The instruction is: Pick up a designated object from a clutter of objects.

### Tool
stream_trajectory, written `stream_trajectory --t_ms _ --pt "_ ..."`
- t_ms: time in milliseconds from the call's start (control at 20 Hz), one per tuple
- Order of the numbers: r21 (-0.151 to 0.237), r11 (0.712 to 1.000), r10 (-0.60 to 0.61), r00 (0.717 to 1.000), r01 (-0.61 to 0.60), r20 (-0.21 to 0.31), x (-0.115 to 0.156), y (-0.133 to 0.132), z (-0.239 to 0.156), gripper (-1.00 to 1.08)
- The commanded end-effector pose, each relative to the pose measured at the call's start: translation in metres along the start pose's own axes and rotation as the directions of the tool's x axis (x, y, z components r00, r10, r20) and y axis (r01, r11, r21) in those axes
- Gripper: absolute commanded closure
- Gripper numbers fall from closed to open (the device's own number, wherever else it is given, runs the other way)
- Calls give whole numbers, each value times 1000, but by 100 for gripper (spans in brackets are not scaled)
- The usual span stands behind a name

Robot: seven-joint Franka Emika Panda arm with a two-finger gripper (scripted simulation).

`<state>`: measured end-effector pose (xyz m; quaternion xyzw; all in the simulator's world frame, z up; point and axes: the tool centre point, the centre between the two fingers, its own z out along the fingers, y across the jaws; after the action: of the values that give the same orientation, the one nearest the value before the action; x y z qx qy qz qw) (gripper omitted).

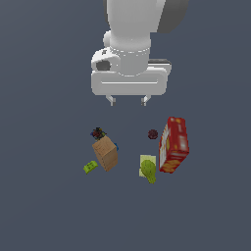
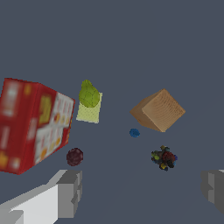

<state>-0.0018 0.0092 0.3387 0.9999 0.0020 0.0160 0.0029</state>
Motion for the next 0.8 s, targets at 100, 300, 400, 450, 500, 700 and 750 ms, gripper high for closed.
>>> stream_trajectory --t_ms 100,300,400,450,500,700,750 --pt "-1 1000 -2 1000 2 0 0 1 0 -92" --pt "-12 1000 -21 1000 21 -1 1 6 -4 -92" --pt "-18 999 -31 1000 31 -1 2 9 -6 -92" --pt "-20 999 -34 999 34 -1 2 10 -6 -92" --pt "-21 999 -36 999 35 -1 2 10 -7 -92" --pt "-21 999 -35 999 35 -1 2 10 -6 -92" --pt "-20 999 -37 999 37 -1 2 10 -6 -92"
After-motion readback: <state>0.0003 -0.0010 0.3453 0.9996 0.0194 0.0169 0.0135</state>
